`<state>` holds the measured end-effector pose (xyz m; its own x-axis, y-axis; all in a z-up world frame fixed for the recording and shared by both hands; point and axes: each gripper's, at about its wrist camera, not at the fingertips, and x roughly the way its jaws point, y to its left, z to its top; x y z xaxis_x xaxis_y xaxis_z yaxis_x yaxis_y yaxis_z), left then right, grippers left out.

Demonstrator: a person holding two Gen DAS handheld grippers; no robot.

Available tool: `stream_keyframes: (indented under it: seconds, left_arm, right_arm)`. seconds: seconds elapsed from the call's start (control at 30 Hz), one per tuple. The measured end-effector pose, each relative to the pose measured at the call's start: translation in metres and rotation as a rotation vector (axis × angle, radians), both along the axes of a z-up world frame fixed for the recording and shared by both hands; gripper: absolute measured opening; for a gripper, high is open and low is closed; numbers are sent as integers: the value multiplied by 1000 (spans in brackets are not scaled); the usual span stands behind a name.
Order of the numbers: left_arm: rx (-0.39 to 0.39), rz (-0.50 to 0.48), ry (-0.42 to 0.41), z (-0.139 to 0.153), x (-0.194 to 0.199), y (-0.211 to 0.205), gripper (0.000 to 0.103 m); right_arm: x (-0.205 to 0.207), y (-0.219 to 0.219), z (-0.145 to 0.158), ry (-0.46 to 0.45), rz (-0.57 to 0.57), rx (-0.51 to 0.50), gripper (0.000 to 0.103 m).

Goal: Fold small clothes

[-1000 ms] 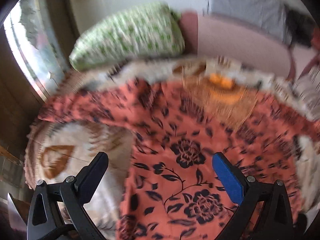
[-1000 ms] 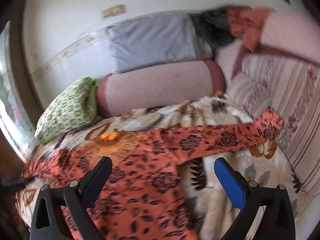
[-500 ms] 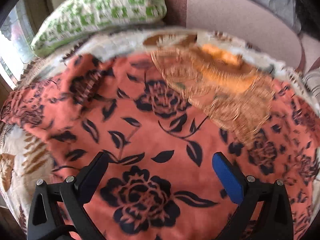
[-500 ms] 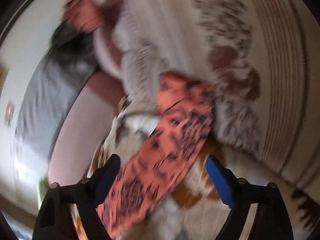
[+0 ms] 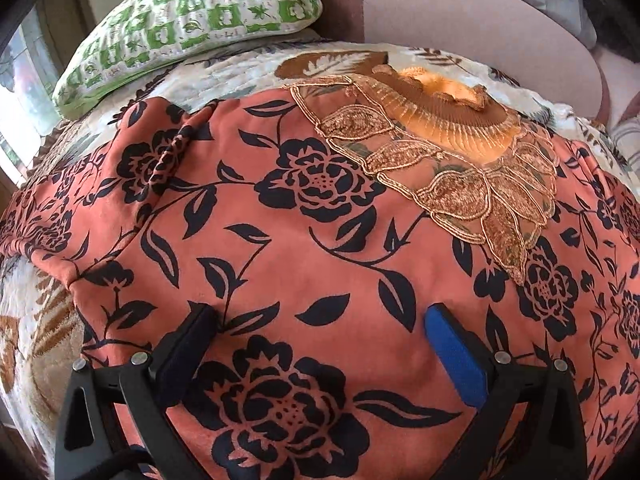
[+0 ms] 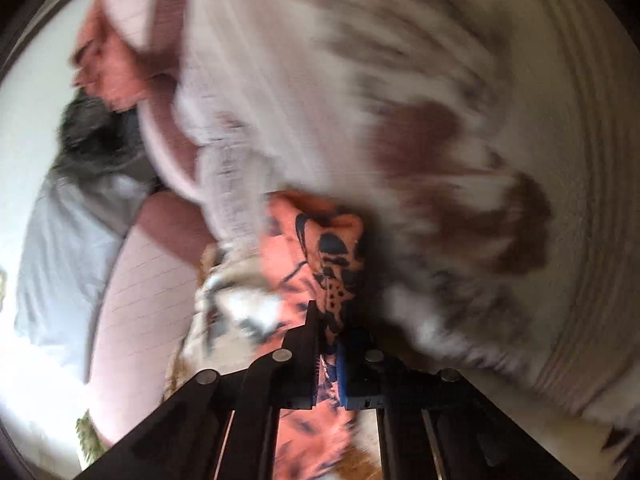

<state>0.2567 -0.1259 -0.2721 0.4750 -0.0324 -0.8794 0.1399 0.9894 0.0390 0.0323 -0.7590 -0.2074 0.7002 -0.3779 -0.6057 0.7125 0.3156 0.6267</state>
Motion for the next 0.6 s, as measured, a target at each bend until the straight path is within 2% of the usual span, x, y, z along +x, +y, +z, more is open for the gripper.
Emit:
stream_keyframes:
  seconds: [0.07,0.13,0.27,0.33,0.47,0.6]
  left_arm:
    - [-13,0,5,4,3,7,103]
    - [-36,9,-30,15,-1,16,103]
    - [-49,30,-151,45,-10,45,103]
    - [-52,72,-201,57,-12,67,103]
    - [-86,173,-254,72,-14,120,103]
    - [-101,275,-289,80,-11,170,103]
  right_arm:
    - [13,24,25,-24,80,-37,6]
    - [35,62,54,-60,185,-65,6]
    - [84,157,98,-127,393,-122,6]
    - [109,208,107,-161,484,-127,6]
    - [167,325,104,-211,670,-69,6]
    - [227,438,65,-203,842,39,6]
